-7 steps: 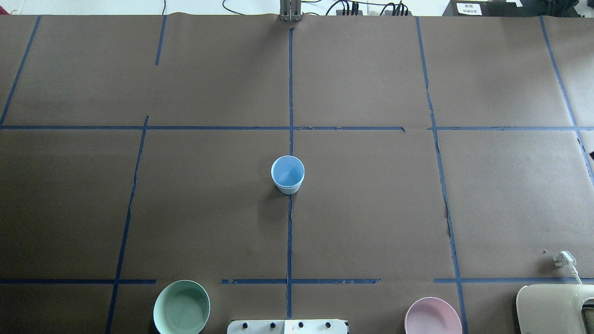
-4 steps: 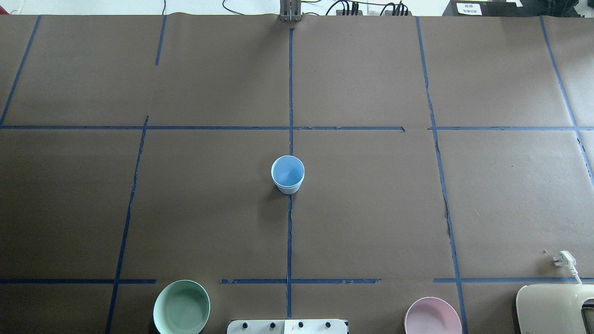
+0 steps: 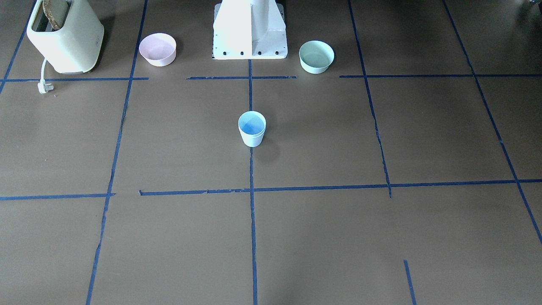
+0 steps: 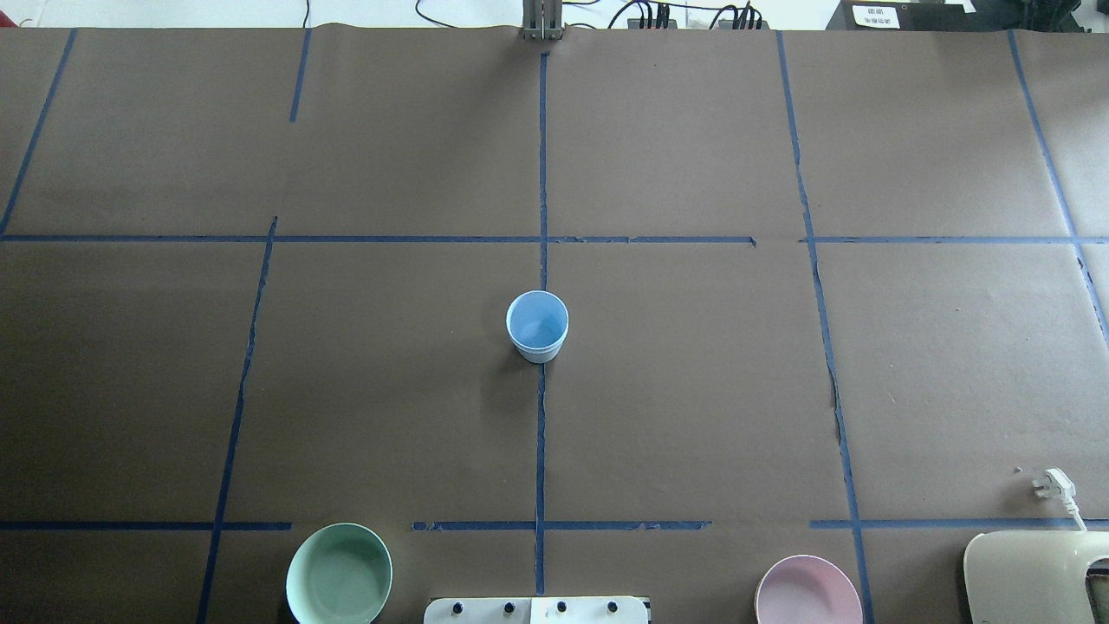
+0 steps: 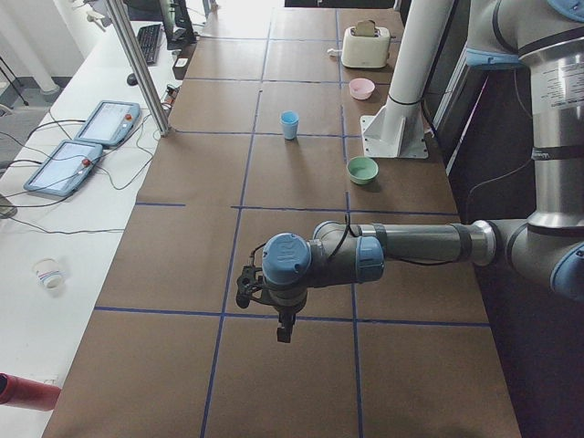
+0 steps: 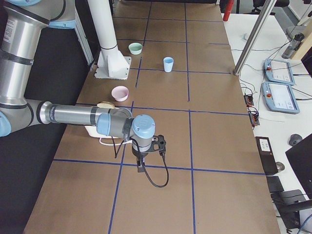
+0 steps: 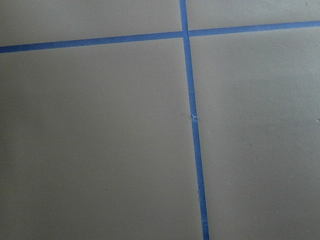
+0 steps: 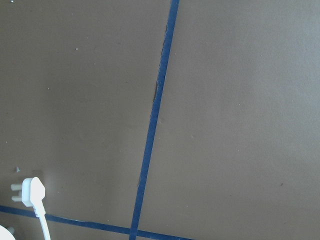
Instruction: Stack blue cups with both arms
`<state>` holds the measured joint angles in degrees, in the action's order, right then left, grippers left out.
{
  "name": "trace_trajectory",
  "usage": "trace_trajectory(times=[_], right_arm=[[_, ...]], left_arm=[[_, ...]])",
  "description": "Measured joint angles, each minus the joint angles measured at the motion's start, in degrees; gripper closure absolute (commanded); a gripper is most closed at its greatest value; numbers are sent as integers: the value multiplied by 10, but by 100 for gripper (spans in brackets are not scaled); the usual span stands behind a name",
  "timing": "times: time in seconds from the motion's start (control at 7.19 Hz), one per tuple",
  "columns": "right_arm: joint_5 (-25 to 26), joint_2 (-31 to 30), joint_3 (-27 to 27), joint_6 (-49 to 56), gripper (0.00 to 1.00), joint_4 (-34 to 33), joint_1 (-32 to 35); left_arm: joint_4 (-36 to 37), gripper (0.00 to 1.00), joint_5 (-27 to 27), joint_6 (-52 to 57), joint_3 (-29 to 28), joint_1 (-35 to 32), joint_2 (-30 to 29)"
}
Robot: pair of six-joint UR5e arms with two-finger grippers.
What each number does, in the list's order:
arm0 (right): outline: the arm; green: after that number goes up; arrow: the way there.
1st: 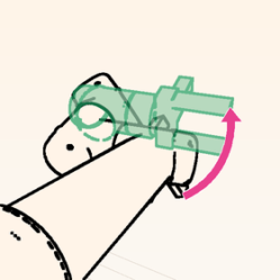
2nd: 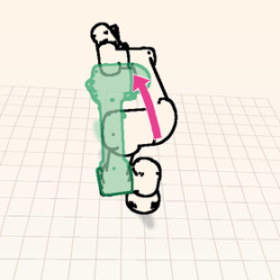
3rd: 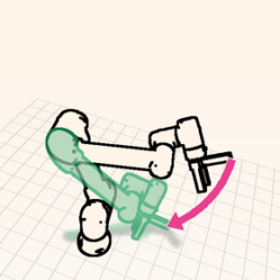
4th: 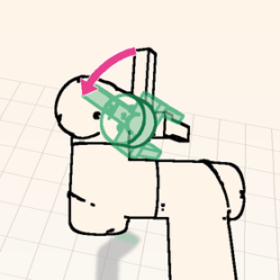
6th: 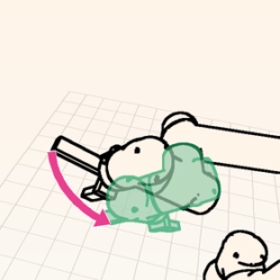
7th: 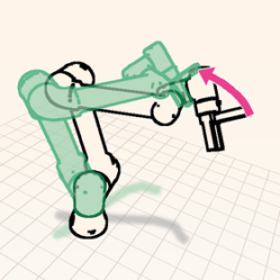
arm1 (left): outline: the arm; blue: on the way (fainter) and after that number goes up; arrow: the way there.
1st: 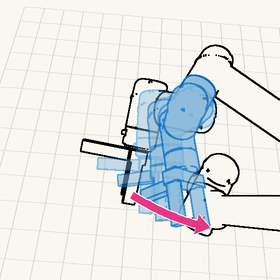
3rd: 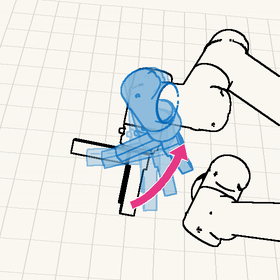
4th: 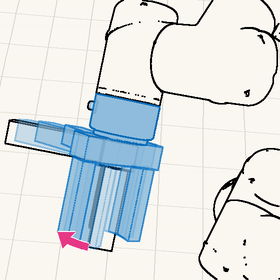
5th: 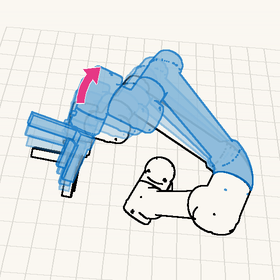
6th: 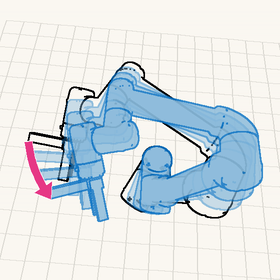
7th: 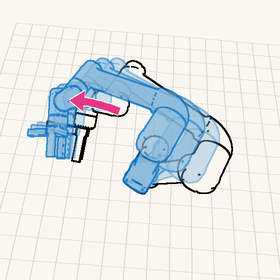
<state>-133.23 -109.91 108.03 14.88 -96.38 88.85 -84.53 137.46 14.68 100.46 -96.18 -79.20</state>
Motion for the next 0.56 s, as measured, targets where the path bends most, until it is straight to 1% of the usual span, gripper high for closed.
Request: trace_trajectory(times=[0.28,0.56], right_arm=[[-13,2,0,0,0,0,0],[-16,3,0,0,0,1,-1]], left_arm=[[1,0,-11,0,-3,1,0],[0,0,-12,0,-5,1,2]])
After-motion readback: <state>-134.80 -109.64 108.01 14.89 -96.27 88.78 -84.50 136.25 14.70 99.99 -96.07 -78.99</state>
